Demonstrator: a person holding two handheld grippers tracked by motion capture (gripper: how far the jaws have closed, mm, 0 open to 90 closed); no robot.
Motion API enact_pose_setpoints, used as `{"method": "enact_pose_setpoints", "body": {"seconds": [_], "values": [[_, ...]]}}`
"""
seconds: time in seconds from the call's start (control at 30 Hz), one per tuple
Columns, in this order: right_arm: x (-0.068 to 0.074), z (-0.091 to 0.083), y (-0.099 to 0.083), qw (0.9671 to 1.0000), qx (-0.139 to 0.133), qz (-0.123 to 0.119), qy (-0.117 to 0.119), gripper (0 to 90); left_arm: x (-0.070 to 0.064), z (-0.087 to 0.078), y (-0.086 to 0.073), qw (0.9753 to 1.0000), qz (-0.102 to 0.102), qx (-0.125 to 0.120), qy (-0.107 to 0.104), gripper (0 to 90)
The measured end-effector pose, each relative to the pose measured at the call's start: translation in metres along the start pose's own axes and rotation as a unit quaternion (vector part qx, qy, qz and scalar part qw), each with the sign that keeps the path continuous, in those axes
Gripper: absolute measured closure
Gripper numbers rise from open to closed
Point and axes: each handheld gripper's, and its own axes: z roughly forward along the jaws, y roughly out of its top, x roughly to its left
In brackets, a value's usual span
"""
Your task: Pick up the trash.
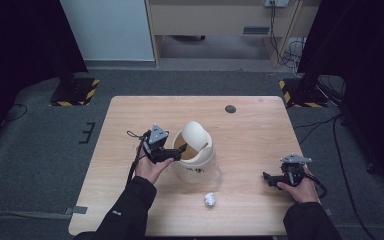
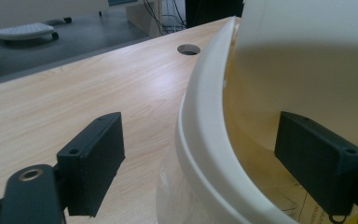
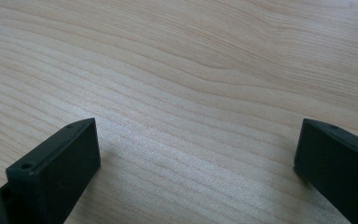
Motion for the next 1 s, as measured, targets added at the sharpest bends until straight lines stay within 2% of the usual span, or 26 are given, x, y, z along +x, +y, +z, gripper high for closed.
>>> {"method": "enact_pose_setpoints", "body": {"seconds": [0.17,0.43,0.67,0.87,1.0], "values": [[0.0,0.0,0.0,1.0,0.0,0.001,0.0,0.5,0.001,-0.013,0.003,0.9999,0.001,-0.015,-0.003,15.5],[0.0,0.0,0.0,1.0,0.0,0.001,0.0,0.5,0.004,-0.05,0.003,0.9991,0.003,-0.042,-0.004,15.2],[0.0,0.0,0.0,1.0,0.0,0.002,0.0,0.5,0.001,-0.072,-0.013,0.9988,0.004,-0.046,-0.015,15.2],[0.0,0.0,0.0,1.0,0.0,0.002,0.0,0.5,-0.002,-0.082,-0.028,0.9991,0.005,-0.039,-0.018,15.2],[0.0,0.0,0.0,1.0,0.0,0.002,0.0,0.6,-0.009,-0.087,-0.038,0.9989,0.003,-0.038,-0.028,15.8]]}}
